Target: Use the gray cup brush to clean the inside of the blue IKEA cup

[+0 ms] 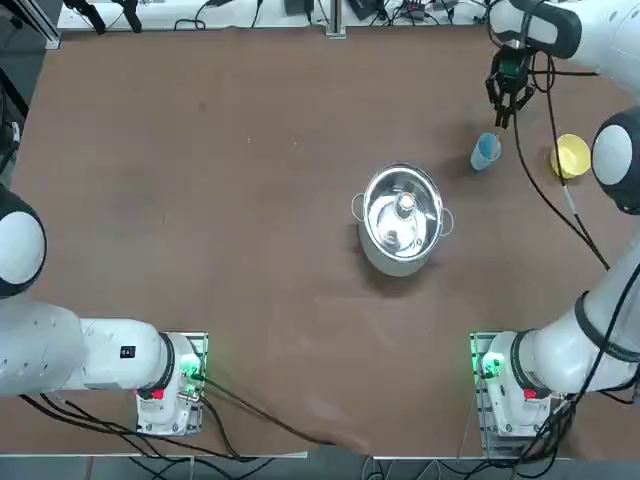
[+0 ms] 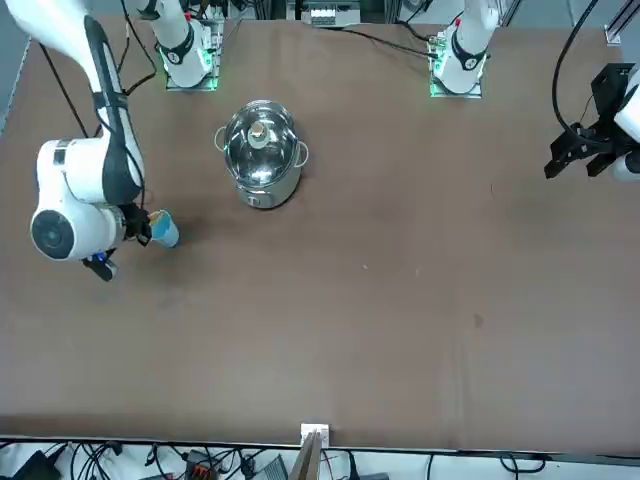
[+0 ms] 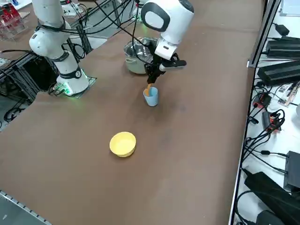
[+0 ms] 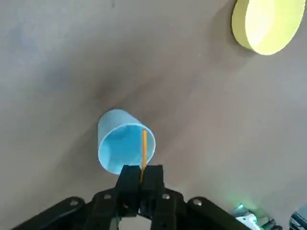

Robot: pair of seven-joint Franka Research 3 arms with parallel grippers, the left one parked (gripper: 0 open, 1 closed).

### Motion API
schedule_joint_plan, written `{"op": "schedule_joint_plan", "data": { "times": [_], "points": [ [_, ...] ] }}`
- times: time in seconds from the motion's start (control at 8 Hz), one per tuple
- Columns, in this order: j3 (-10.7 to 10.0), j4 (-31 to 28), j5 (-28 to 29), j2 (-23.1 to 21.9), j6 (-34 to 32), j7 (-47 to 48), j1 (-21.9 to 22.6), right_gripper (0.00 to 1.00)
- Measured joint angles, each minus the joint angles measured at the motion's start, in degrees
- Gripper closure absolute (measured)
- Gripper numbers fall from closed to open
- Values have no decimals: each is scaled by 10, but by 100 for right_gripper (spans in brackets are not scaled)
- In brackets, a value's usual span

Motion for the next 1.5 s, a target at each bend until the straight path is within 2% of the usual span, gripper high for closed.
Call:
{"op": "schedule_joint_plan", "data": {
  "times": [0.5,0.75,1.0,1.25,1.5],
  "points": [
    [7,61,1,37,0,7,0,97],
    [11,69,1,39,-1,10,17,97],
    [9,88,-4,24,-30,7,24,97],
    [-8,102,-45,-7,-87,-49,20,97],
    [-31,101,-127,-20,-107,-112,11,97]
  ]
}}
